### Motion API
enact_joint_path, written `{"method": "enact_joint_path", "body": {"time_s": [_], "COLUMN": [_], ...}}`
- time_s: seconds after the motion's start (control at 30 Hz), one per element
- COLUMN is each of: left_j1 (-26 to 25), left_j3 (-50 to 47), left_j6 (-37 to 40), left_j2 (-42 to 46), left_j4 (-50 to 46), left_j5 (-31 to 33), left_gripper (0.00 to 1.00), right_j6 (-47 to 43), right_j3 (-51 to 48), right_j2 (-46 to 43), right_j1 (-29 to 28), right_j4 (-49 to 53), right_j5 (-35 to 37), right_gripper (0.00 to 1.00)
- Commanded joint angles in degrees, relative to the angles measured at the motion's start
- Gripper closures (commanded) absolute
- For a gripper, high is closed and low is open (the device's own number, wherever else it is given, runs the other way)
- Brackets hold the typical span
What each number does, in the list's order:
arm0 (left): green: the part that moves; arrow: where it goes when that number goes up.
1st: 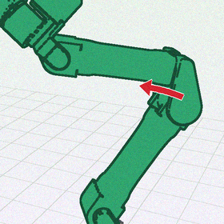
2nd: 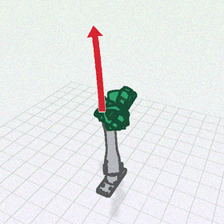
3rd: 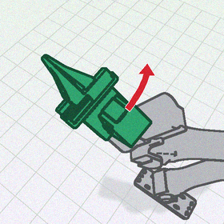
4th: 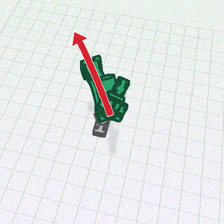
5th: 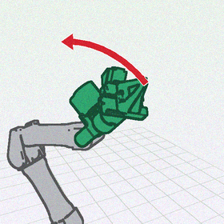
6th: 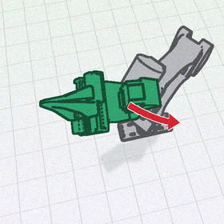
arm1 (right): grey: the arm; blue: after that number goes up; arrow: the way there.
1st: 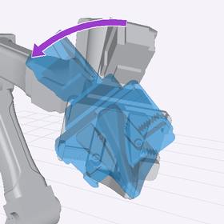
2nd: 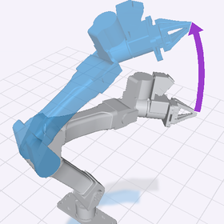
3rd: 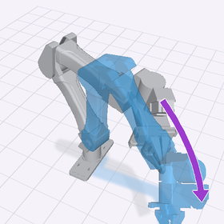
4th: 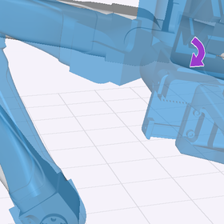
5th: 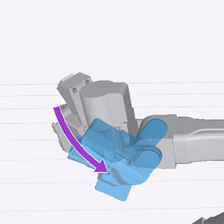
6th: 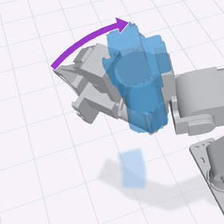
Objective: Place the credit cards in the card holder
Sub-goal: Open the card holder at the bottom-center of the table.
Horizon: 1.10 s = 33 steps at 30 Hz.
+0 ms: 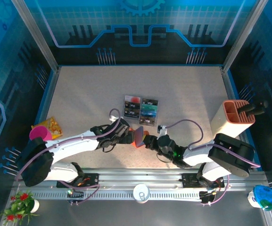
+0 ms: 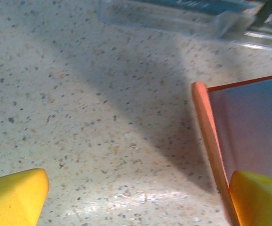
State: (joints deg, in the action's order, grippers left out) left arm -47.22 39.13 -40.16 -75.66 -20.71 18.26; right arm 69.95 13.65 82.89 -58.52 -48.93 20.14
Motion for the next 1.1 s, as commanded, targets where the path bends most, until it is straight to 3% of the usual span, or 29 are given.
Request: {"method": "enact_joint_path", "body": {"time_s": [0.0,0.07,0.27,0.4,0.57,0.73,0.9,1.07], "left_j1": [-0.34,-0.33,-0.37,-0.41,-0.36,-0.35,-0.42,-0.60], "left_j3": [-1.77,-2.17,-2.01,-1.63,-1.23,-0.57,0.74,1.63], "left_j6": [0.07,0.24,1.47,2.25,2.63,2.81,3.16,3.42], "left_j2": [-1.36,-2.22,-4.57,-5.03,-3.93,-3.38,-3.93,-4.71], "left_j4": [-1.77,-1.78,-2.01,-2.29,-2.66,-2.41,-2.27,-2.14], "left_j5": [3.43,4.44,6.79,7.77,8.21,7.98,7.58,7.55], "left_gripper": [0.01,0.01,0.01,0.01,0.01,0.01,0.01,0.01], "right_j6": [1.97,2.18,1.94,1.39,-2.33,-7.65,-13.30,-17.28], "right_j3": [-1.71,-2.24,-4.22,-6.14,-4.16,-1.05,4.12,10.54], "right_j2": [0.54,0.39,-2.96,-10.45,-25.79,-34.82,-31.00,-20.23], "right_j1": [-0.89,-0.96,-1.02,-0.94,-0.48,2.25,4.17,3.71], "right_j4": [-4.36,-4.28,-1.87,5.10,26.39,39.20,40.19,36.97], "right_j5": [3.99,4.11,4.12,5.68,7.06,3.73,-3.85,-10.43], "right_gripper": [1.00,1.00,0.65,0.55,0.53,0.59,0.69,0.76]}}
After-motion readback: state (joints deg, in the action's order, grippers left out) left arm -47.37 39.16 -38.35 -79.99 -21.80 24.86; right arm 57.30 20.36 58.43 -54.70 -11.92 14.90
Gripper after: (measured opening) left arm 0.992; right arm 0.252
